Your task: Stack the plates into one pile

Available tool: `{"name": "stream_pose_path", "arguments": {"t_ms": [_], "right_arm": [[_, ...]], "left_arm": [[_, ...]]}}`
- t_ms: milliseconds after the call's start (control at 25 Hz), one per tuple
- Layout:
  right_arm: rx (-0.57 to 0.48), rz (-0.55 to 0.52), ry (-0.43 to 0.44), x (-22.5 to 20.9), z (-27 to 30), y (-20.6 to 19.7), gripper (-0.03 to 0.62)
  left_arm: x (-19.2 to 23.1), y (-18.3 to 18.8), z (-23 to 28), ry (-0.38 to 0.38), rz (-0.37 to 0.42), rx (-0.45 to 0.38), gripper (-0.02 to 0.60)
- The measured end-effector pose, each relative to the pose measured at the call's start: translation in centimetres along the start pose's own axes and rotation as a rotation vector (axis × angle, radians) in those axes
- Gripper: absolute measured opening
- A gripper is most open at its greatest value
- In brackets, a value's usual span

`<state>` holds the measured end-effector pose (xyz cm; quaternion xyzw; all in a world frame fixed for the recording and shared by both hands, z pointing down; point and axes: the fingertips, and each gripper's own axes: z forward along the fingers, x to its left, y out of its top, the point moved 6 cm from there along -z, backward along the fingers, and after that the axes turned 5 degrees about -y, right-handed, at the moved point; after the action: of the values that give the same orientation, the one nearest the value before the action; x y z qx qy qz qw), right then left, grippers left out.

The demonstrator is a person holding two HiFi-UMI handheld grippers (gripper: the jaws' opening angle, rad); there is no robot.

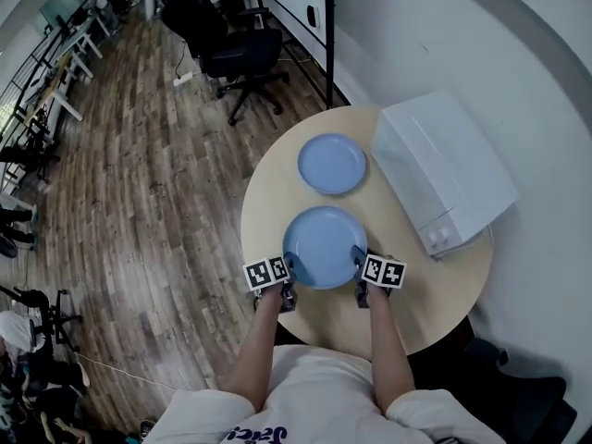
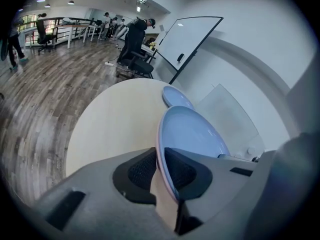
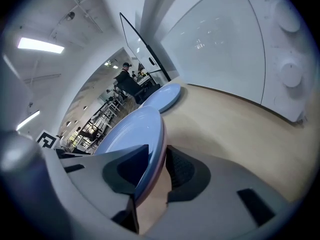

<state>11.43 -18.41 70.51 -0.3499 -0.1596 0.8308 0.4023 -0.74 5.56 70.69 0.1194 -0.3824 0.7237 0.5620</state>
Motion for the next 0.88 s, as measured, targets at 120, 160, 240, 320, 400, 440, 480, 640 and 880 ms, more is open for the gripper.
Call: {"name": "stream_pose_path", "arguments": {"t_ms": [120, 160, 240, 320, 400, 440, 480, 640, 880], "right_arm": [[0.005, -0.035, 0.033, 1.1, -1.4, -0.5, 0.117], [0.003, -0.049, 0.045, 1.6, -1.7, -0.5, 0.117], [0.000, -0.076, 0.077, 2.9, -2.0, -0.3, 0.115], [-0.003, -0.100, 0.115, 4.4, -2.0, -0.1, 0.114], [-0.005, -0.126, 0.148, 6.0, -2.1, 0.0, 0.112], [-0.006, -0.140, 0.162, 6.9, -2.0, -0.1, 0.112], [-0.005, -0.155, 0.174, 7.8, -1.9, -0.1, 0.112], [-0.003, -0.212, 0.197, 11.6, -1.3, -0.8, 0.112], [0.006, -0.273, 0.226, 18.5, 1.5, -1.7, 0.113]], "left_arm": [[-0.1, -1.3, -2.4, 0.014, -0.021, -0.040, 0.057], [-0.1, -1.5, -3.3, 0.021, -0.028, -0.059, 0.058], [0.0, -1.6, -5.0, 0.035, -0.041, -0.100, 0.058], [0.3, -1.7, -6.8, 0.048, -0.051, -0.142, 0.058], [0.8, -1.6, -8.6, 0.062, -0.060, -0.181, 0.058], [1.2, -1.6, -9.4, 0.069, -0.067, -0.199, 0.058], [1.6, -1.5, -10.2, 0.075, -0.075, -0.217, 0.058], [4.1, -1.1, -12.9, 0.084, -0.101, -0.268, 0.057], [9.4, 1.0, -16.8, 0.101, -0.134, -0.317, 0.058]]}}
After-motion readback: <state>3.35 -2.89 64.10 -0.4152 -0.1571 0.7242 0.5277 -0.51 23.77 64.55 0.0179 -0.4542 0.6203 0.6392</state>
